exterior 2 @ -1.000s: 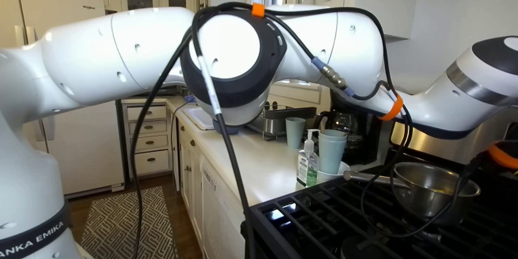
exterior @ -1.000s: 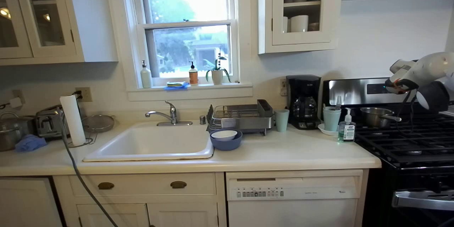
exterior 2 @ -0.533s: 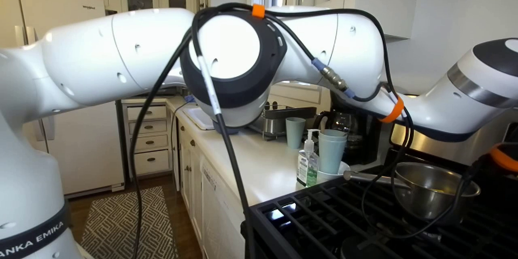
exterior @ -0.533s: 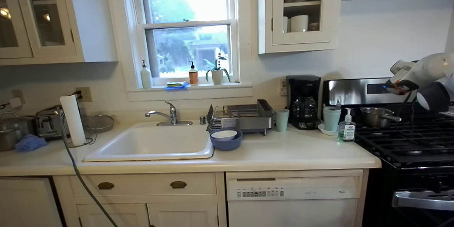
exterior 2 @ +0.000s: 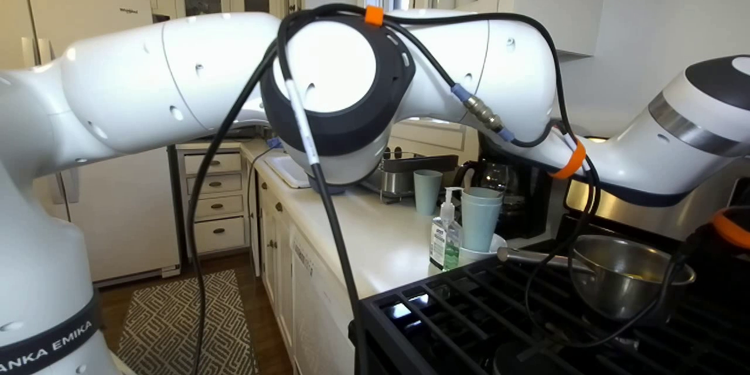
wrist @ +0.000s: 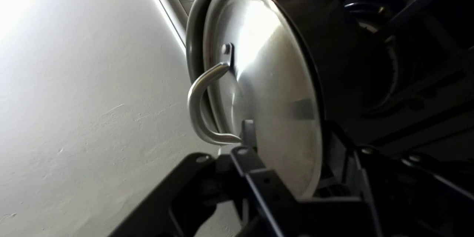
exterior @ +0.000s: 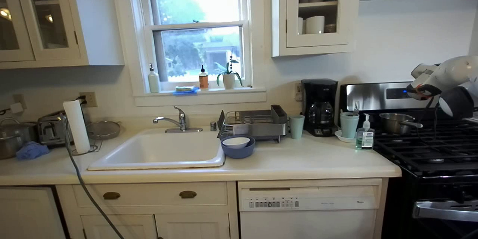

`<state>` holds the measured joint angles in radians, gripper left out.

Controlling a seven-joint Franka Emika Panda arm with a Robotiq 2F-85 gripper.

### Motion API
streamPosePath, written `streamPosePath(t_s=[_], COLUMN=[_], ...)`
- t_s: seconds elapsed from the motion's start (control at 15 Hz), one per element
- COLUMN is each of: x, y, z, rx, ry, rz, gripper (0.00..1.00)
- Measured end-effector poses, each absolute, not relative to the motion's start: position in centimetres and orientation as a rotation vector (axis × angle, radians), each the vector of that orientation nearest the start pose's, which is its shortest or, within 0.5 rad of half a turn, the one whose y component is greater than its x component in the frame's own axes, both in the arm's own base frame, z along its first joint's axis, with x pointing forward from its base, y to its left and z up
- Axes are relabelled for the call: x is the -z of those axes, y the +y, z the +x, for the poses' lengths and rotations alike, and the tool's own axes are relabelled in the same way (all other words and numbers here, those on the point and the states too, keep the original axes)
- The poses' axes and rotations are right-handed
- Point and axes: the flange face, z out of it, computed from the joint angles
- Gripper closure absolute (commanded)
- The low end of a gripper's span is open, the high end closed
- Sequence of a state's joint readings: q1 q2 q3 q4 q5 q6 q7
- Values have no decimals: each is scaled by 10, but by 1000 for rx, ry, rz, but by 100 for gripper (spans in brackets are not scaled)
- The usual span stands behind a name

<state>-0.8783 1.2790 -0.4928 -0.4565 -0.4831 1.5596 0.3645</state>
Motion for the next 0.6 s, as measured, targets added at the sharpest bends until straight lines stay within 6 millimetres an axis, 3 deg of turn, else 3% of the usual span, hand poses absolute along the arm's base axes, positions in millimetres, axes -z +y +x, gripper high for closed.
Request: streamPosePath(t_s=[0.2, 0.6], x=[-312, -316], y=[-713, -713], z=[348, 350], rx=[542, 562], ry=[-1437, -1398], rz=[1703, 1745], gripper=[1, 0])
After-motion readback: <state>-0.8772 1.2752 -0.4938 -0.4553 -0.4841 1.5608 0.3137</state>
